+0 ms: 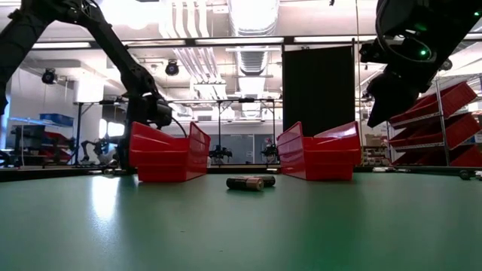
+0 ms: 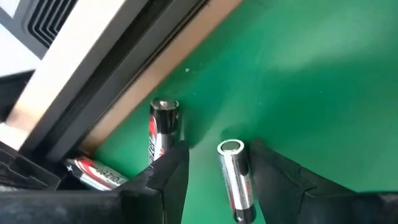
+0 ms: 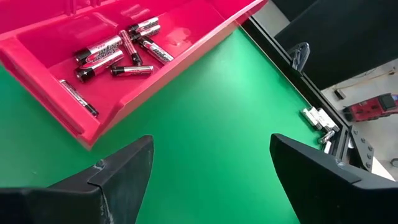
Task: Sort batteries
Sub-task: Put the silver battery into the right red bin
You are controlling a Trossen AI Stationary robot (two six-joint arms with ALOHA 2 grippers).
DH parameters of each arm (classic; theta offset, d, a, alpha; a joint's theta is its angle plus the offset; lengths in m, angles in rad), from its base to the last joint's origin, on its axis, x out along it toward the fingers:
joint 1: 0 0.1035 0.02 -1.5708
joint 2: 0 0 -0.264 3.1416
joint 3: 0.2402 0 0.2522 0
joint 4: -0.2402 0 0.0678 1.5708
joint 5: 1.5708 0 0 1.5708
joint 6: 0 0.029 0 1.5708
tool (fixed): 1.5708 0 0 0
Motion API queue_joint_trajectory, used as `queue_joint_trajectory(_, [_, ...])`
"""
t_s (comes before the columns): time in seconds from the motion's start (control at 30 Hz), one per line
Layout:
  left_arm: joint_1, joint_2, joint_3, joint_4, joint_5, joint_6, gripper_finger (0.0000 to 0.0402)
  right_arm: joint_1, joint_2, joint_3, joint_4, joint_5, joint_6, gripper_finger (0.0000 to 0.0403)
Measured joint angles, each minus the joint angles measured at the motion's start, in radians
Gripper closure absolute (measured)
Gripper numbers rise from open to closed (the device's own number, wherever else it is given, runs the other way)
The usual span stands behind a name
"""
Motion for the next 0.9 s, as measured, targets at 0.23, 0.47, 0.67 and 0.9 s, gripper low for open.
queue_joint_trajectory(0.23, [0.000,0.000,-0.003,-0.038,0.003,-0.069,0.0279,0.000,0.000,0.000,0.007,0.000,-0.007,0.0077])
queue_joint_trajectory(0.47, [-0.002,-0.003,-0.026,-0.035,0.016,-0.104,0.0350,0.000,0.000,0.000,0.007,-0.004,-0.014,0.0076])
queue_joint_trajectory(0.67, [-0.007,-0.003,-0.027,-0.030,-0.008,-0.112,0.0376,0.000,0.000,0.000,0.006,-0.009,-0.020,0.0087])
queue_joint_trajectory(0.9, [-0.006,-0.029,0.001,-0.035,-0.055,-0.110,0.0373,0.000,0.000,0.000,0.006,-0.009,-0.023,0.0094])
